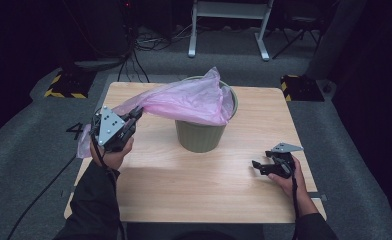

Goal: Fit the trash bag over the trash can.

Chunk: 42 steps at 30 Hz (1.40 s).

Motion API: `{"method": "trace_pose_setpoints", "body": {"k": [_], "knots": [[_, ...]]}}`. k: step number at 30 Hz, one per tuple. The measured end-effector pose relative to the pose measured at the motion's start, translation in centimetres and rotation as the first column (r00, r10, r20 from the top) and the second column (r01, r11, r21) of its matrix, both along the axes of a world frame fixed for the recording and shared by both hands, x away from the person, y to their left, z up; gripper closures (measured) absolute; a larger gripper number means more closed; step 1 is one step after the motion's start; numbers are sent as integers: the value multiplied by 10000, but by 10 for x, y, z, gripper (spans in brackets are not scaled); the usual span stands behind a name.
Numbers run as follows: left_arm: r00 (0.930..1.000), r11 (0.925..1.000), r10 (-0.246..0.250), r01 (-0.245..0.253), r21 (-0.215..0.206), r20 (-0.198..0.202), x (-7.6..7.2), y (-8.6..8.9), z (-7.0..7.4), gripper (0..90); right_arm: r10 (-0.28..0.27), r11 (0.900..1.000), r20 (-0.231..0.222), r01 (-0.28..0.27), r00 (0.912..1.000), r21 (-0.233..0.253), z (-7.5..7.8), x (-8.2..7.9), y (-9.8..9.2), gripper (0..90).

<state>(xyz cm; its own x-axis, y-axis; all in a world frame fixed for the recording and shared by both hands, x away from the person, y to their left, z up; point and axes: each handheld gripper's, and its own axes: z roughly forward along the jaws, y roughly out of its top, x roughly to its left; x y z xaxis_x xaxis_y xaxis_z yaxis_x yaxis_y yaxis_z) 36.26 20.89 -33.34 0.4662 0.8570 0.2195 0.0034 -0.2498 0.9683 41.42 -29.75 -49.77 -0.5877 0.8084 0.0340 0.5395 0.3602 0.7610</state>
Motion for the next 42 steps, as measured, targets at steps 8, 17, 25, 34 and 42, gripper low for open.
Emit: {"method": "trace_pose_setpoints", "body": {"k": [8,17,25,34,42], "knots": [[9994,9970,331,-323,699,-106,14,-8,-2,897,456,9925,2139,-686,9758,1013,76,-14,4,335],[9980,9945,392,-342,992,-488,28,-14,-8,897,1594,9682,3674,-2178,9163,1233,166,-8,39,363],[9984,9927,265,-205,1192,-493,35,-20,-10,896,2561,9414,4080,-3219,8763,1004,204,7,91,435],[9983,9933,362,-308,1114,-466,39,-20,-10,896,3812,9222,3082,-3818,8716,-610,198,28,150,596],[9989,9931,177,-124,1165,-445,42,-28,-8,894,3757,9258,2102,-3551,9026,-1298,194,46,178,753]]}}
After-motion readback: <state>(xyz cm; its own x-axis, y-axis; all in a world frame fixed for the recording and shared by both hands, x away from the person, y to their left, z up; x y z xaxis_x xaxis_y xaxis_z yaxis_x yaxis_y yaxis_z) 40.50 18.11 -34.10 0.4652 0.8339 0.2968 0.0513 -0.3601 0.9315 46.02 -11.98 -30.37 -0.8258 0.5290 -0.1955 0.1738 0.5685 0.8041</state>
